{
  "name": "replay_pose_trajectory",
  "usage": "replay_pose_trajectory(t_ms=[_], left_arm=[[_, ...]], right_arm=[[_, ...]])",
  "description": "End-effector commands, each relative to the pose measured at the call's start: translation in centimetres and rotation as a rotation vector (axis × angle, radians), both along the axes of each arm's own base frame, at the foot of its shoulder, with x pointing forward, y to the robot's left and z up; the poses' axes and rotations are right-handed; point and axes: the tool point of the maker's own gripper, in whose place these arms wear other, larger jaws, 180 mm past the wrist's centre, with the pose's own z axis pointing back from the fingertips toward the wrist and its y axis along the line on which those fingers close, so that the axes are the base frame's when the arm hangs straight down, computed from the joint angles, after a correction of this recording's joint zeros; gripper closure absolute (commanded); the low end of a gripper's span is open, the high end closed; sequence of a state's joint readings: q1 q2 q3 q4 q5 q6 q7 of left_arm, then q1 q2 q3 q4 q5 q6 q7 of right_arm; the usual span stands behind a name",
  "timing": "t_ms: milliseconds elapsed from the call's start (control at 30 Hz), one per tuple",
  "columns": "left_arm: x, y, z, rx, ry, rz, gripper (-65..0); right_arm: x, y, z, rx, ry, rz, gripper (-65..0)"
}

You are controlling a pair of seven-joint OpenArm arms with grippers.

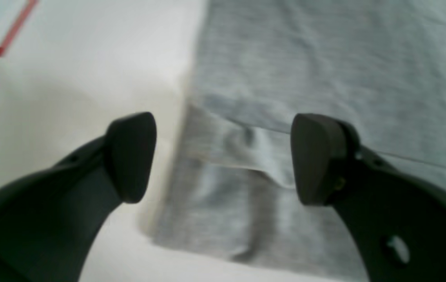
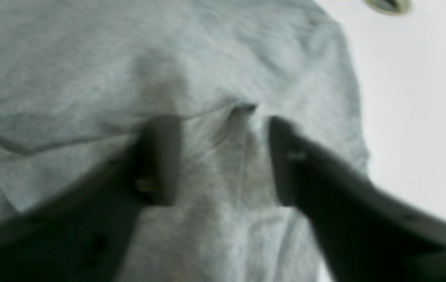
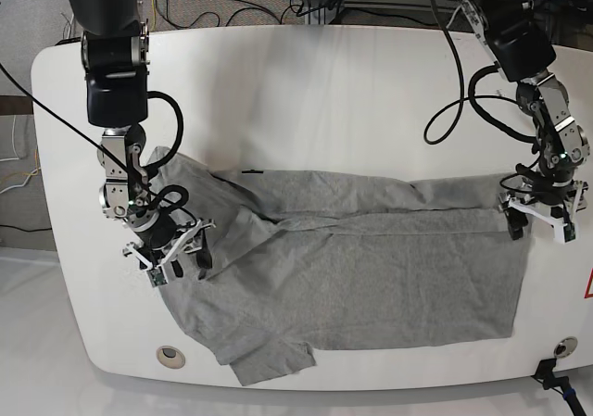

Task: Fold the T-shirt properly
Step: 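Open both grippers and raise them off the folded shirt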

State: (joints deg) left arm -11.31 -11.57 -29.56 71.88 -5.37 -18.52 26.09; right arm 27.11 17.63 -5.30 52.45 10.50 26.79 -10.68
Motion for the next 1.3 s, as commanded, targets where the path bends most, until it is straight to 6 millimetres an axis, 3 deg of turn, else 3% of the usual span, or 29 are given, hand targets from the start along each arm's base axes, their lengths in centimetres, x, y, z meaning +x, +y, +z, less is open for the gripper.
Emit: replay_pose_trajectory(t_ms=[0,67,200,400,567,833,967,1267], left_arm=[[1.0,0.3,2.4,0.060,-0.076,-0.042,-51.3],[0.4,0.6,3.1,0.119,-0.087,-0.083,-51.3],[-1.6,-0.9,4.5,0.190,-0.143,-0.178,-51.0],[-4.8,-2.8,5.8,0.265,-0.174,-0.246,-50.9],[-6.4,-3.6,5.9,0.287,-0.162,-0.274,-50.9],[-7.0,-3.7,5.3,0.284,-0.146,-0.277,-50.9],[-7.0,-3.5,5.3,0.284,-0.146,-0.270,-50.9],[-7.5,-2.1,4.8,0.280,-0.128,-0.231,-50.9]], right_arm=[[0.3,-1.8,2.6,-0.017,-0.084,-0.012,-45.5],[-1.0,-2.3,2.9,-0.040,-0.105,-0.010,-51.5],[-3.8,-4.2,4.2,-0.056,-0.162,-0.053,-51.8],[-8.5,-7.0,3.3,-0.093,-0.101,-0.125,-51.8],[-12.1,-9.5,0.7,-0.100,-0.013,-0.195,-51.8],[-15.7,-8.4,-3.4,-0.060,0.095,-0.206,-51.8],[-16.5,-7.6,-5.1,-0.029,0.141,-0.187,-51.8],[-16.5,-6.4,-5.4,0.000,0.143,-0.175,-51.8]])
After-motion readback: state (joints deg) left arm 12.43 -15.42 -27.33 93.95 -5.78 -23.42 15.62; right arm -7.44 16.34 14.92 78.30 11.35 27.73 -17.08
